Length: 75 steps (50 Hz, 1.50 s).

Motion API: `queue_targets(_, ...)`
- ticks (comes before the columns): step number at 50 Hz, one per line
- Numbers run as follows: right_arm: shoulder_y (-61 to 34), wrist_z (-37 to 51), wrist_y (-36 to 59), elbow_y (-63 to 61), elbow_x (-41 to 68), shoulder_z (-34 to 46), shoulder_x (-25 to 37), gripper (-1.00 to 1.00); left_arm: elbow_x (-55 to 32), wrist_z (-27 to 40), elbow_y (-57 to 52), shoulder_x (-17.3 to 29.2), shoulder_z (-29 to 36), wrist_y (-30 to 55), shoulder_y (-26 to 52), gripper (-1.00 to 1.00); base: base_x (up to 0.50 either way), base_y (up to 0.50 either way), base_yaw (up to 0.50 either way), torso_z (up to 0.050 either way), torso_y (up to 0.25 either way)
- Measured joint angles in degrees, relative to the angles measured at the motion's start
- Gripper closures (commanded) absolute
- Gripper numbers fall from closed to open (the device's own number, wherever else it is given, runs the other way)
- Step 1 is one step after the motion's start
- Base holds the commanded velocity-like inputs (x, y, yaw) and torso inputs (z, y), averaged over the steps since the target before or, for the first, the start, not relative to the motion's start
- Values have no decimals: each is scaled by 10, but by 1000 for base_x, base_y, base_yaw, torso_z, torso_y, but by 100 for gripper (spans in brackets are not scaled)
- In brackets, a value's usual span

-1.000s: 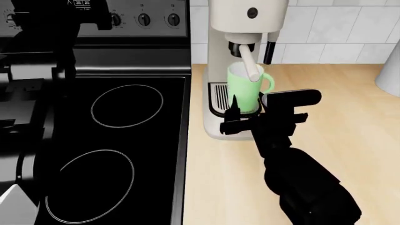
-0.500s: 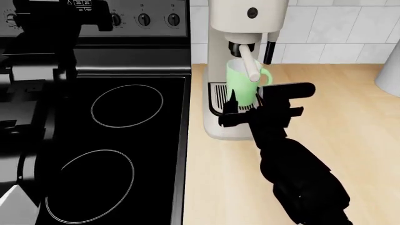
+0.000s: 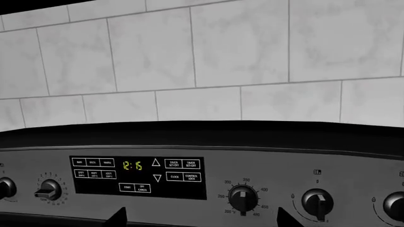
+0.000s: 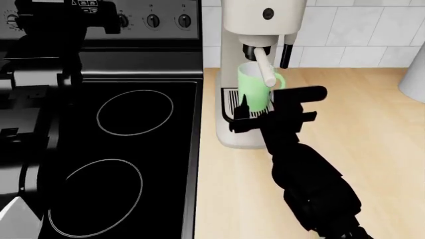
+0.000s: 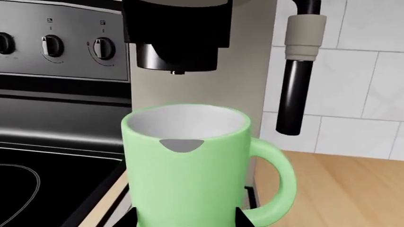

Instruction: Pick the mug from the cabinet, place it under the coffee machine dispenser, and press the start button.

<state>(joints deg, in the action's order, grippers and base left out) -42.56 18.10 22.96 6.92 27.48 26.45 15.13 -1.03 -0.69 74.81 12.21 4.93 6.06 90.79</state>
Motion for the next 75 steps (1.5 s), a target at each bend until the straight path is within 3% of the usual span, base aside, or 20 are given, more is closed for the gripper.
queue_targets(37, -14, -8, -22, 37, -14, 9, -13, 100, -3, 1, 0, -2, 4, -2, -4, -100, 1, 0, 0, 0, 0)
queue_targets(38, -14, -8, -21, 37, -14, 9, -13, -100, -3, 1, 0, -2, 4, -2, -4, -100, 0, 0, 0, 0, 0)
queue_targets(59, -1, 10, 0, 11, -15, 22, -9, -100, -4, 0, 0, -2, 4, -2, -3, -100, 0, 0, 0, 0, 0)
queue_targets(75, 63, 89, 54, -123, -7, 10, 22, -100, -4, 0, 0, -3, 3, -2, -3, -100, 0, 0, 0, 0, 0)
